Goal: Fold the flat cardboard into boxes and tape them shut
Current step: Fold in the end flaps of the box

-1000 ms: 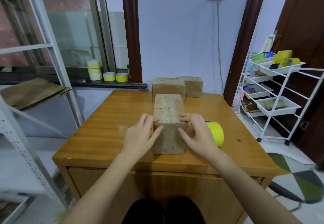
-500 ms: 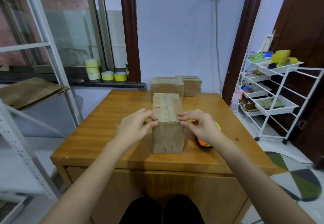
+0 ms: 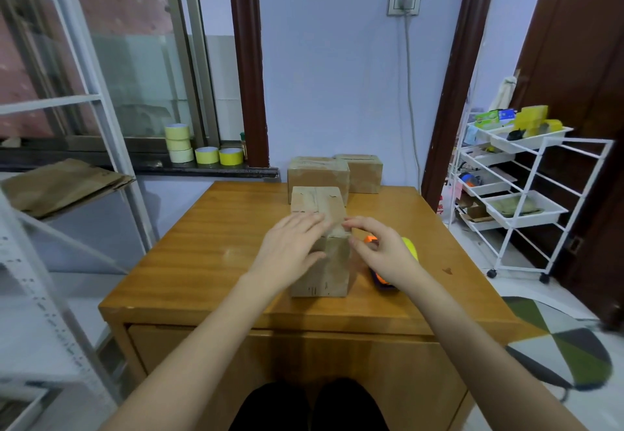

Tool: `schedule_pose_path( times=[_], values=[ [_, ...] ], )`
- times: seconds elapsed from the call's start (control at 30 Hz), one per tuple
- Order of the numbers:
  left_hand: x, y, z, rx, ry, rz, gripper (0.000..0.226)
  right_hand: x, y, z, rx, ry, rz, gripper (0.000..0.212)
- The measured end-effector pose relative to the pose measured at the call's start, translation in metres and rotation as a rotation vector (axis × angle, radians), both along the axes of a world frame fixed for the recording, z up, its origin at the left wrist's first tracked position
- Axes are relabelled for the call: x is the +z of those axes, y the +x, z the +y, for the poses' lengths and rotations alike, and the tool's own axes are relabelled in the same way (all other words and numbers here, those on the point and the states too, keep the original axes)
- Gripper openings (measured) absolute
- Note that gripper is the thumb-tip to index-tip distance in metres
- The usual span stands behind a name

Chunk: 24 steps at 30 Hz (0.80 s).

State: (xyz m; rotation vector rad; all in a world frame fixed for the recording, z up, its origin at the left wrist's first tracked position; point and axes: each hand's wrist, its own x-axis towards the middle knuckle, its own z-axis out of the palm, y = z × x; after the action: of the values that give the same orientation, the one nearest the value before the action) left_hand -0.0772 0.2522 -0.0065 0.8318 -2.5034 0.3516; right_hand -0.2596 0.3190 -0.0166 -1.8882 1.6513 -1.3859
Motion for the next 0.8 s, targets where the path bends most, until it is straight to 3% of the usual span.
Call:
schedule_pose_path(
  times=[0.17,0.27,0.37,0.53,0.67,0.8],
  values=[
    [-0.004,-0.004,-0.002,0.010,-0.058,0.094,0.049,-0.016,-0.003,0.007,-0.036,0.139,-0.086,0.057],
    [-0.002,0.000,-0.005,0.033,-0.103,0.204,0.047,-0.030,-0.003,0.011,-0.021,0.255,-0.068,0.088],
    [0.009,0.003,-0.003,0.090,-0.092,0.276,0.043,-0.040,0.005,0.013,-0.045,0.236,0.010,0.110],
    [0.016,0.002,0.002,0.109,-0.136,0.273,0.038,-0.047,0.023,0.010,-0.162,0.118,0.120,0.126],
    [0.014,0.004,0.006,0.152,-0.101,0.320,0.038,-0.038,0.036,0.008,-0.330,-0.023,0.284,0.134],
    [0.018,0.009,0.005,0.198,-0.001,0.332,0.048,-0.032,0.038,0.006,-0.332,-0.040,0.366,0.133]
  ],
)
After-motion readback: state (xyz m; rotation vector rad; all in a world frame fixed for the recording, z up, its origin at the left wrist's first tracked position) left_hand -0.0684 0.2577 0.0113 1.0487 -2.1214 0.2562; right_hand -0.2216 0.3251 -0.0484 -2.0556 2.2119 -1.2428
